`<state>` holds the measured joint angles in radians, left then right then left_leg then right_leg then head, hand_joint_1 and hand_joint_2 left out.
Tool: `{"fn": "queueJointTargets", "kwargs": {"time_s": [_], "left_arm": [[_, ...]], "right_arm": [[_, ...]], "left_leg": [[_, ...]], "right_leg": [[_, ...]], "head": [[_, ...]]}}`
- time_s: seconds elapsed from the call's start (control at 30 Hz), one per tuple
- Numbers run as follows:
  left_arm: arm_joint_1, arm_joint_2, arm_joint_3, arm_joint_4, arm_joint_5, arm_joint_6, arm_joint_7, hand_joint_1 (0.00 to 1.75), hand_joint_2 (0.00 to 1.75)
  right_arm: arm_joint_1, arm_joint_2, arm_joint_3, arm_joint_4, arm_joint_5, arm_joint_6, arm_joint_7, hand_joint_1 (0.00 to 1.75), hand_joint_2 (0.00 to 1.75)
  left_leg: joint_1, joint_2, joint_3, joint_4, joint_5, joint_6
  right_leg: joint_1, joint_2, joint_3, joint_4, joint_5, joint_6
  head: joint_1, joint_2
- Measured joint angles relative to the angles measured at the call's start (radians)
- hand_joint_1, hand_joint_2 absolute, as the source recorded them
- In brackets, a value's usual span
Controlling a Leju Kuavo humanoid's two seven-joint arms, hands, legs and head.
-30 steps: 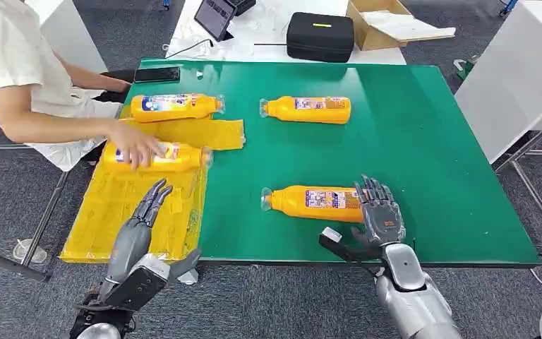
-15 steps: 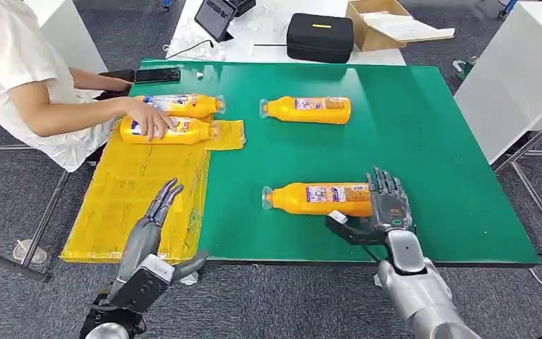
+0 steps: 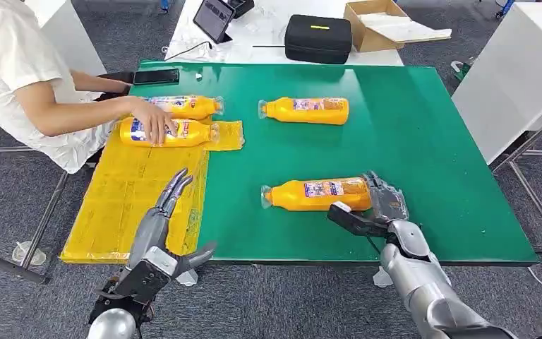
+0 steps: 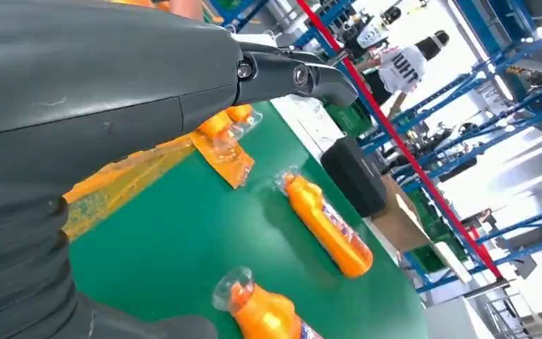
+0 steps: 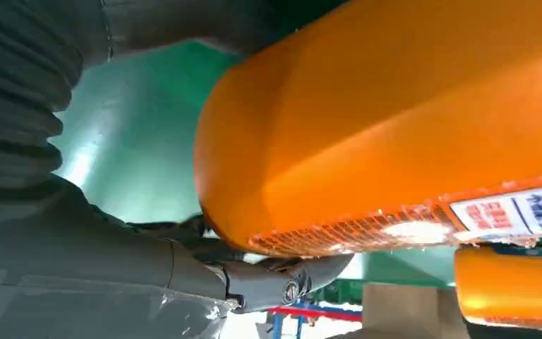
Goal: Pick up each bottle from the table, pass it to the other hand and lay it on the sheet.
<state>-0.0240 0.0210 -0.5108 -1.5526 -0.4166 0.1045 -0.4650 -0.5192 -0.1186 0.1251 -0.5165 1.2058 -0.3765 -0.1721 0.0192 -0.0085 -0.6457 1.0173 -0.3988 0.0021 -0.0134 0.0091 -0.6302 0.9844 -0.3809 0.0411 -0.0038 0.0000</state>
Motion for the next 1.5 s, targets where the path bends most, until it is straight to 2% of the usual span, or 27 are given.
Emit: {"fn": "queueJointTargets", "kwargs": {"time_s": [0.03, 0.07, 0.13, 0.2, 0.23, 0.27, 0.3, 0.33, 0.5, 0.53, 0.67, 0.93, 1.2, 1.5], "left_arm": [[-0.002, 0.0, -0.001, 0.003, 0.0, 0.0, -0.002, 0.0, 1.75], [-0.003, 0.0, -0.001, 0.006, 0.0, 0.0, -0.002, 0.0, 1.75], [-0.008, 0.0, -0.003, 0.013, 0.002, 0.001, -0.004, 0.0, 1.75], [-0.013, 0.0, -0.006, 0.018, 0.005, 0.003, -0.005, 0.0, 1.75], [-0.015, 0.0, -0.008, 0.019, 0.005, 0.004, -0.005, 0.0, 1.75], [-0.017, 0.0, -0.009, 0.022, 0.005, 0.005, -0.005, 0.0, 1.75], [-0.017, 0.0, -0.009, 0.023, 0.007, 0.006, -0.005, 0.0, 1.75], [-0.018, 0.0, -0.01, 0.024, 0.008, 0.006, -0.005, 0.0, 1.75], [-0.02, 0.0, -0.016, 0.031, 0.009, 0.008, -0.005, 0.0, 1.75], [-0.02, 0.0, -0.016, 0.032, 0.01, 0.008, -0.005, 0.0, 1.75], [-0.02, 0.0, -0.019, 0.033, 0.01, 0.008, -0.005, 0.0, 1.75], [-0.02, -0.003, -0.026, 0.038, 0.01, 0.009, -0.005, 0.0, 1.75], [-0.02, -0.005, -0.027, 0.04, 0.012, 0.01, -0.004, 0.0, 1.75], [-0.017, -0.006, -0.027, 0.041, 0.015, 0.011, -0.004, 0.0, 1.75]], "right_arm": [[0.0, 0.001, -0.002, 0.006, -0.003, -0.003, -0.009, 1.33, 1.75], [-0.001, 0.002, -0.004, 0.009, -0.005, -0.005, -0.016, 1.38, 1.75], [-0.002, 0.004, -0.005, 0.019, -0.009, -0.018, -0.031, 1.27, 1.75], [-0.002, 0.006, -0.005, 0.026, -0.011, -0.033, -0.042, 1.27, 1.75], [-0.002, 0.008, -0.005, 0.027, -0.01, -0.037, -0.043, 1.13, 1.75], [-0.002, 0.011, -0.003, 0.029, -0.004, -0.043, -0.042, 1.08, 1.75], [-0.003, 0.011, -0.002, 0.03, 0.0, -0.044, -0.04, 0.86, 1.75], [-0.004, 0.013, 0.0, 0.032, 0.002, -0.047, -0.038, 0.37, 1.75], [-0.005, 0.019, 0.008, 0.038, 0.014, -0.064, -0.022, 0.37, 1.75], [-0.005, 0.021, 0.009, 0.038, 0.016, -0.068, -0.019, 0.0, 1.75], [-0.007, 0.022, 0.016, 0.039, 0.019, -0.076, -0.014, 0.0, 1.75], [-0.006, 0.024, 0.032, 0.039, 0.065, -0.159, 0.076, 0.0, 1.75], [-0.007, 0.03, 0.037, 0.042, 0.088, -0.169, 0.135, 0.0, 1.75], [-0.008, 0.035, 0.037, 0.043, 0.093, -0.164, 0.12, 0.0, 1.75]], "left_leg": [[0.0, 0.0, 0.0, 0.0, 0.0, 0.0], [0.0, 0.0, 0.0, 0.0, 0.0, 0.0], [0.0, 0.0, 0.0, 0.0, 0.0, 0.0], [0.0, 0.0, 0.0, 0.0, 0.0, 0.0], [0.0, 0.001, 0.0, 0.0, 0.0, 0.0], [0.0, 0.001, 0.0, 0.0, -0.001, 0.0], [0.001, 0.001, 0.0, 0.0, -0.001, -0.001], [0.001, 0.001, 0.0, 0.0, -0.001, -0.001], [0.001, 0.002, 0.001, 0.0, -0.001, -0.001], [0.001, 0.002, 0.001, 0.0, -0.001, -0.001], [0.001, 0.002, 0.001, 0.0, -0.001, -0.001], [0.001, 0.002, 0.001, 0.0, -0.001, -0.001], [0.001, 0.002, 0.002, 0.0, -0.001, -0.001], [0.001, 0.002, 0.002, 0.0, -0.001, -0.001]], "right_leg": [[0.0, 0.0, 0.0, 0.0, 0.0, 0.0], [0.0, 0.0, 0.0, 0.0, 0.0, 0.0], [0.0, 0.0, 0.0, 0.0, 0.0, 0.0], [0.0, 0.0, 0.0, 0.0, 0.0, 0.0], [0.0, 0.0, 0.0, 0.0, 0.0, 0.0], [0.001, 0.001, 0.0, 0.0, 0.0, 0.0], [0.001, 0.001, 0.0, 0.0, 0.0, 0.0], [0.001, 0.002, 0.0, 0.0, 0.0, 0.0], [0.001, 0.002, 0.0, 0.0, 0.0, 0.0], [0.001, 0.002, 0.0, 0.0, 0.0, 0.0], [0.001, 0.002, 0.0, 0.0, 0.0, 0.0], [0.001, 0.002, 0.001, 0.0, 0.0, 0.0], [0.001, 0.002, 0.001, 0.0, 0.0, 0.0], [0.001, 0.002, 0.002, 0.0, 0.0, 0.0]], "head": [[0.0, 0.0], [0.0, 0.0], [0.0, 0.0], [0.0, 0.0], [0.0, 0.0], [0.0, 0.0], [0.0, 0.0], [0.0, 0.0], [0.0, 0.0], [0.0, 0.0], [0.0, 0.0], [0.0, 0.0], [0.0, 0.0], [0.0, 0.0]]}}
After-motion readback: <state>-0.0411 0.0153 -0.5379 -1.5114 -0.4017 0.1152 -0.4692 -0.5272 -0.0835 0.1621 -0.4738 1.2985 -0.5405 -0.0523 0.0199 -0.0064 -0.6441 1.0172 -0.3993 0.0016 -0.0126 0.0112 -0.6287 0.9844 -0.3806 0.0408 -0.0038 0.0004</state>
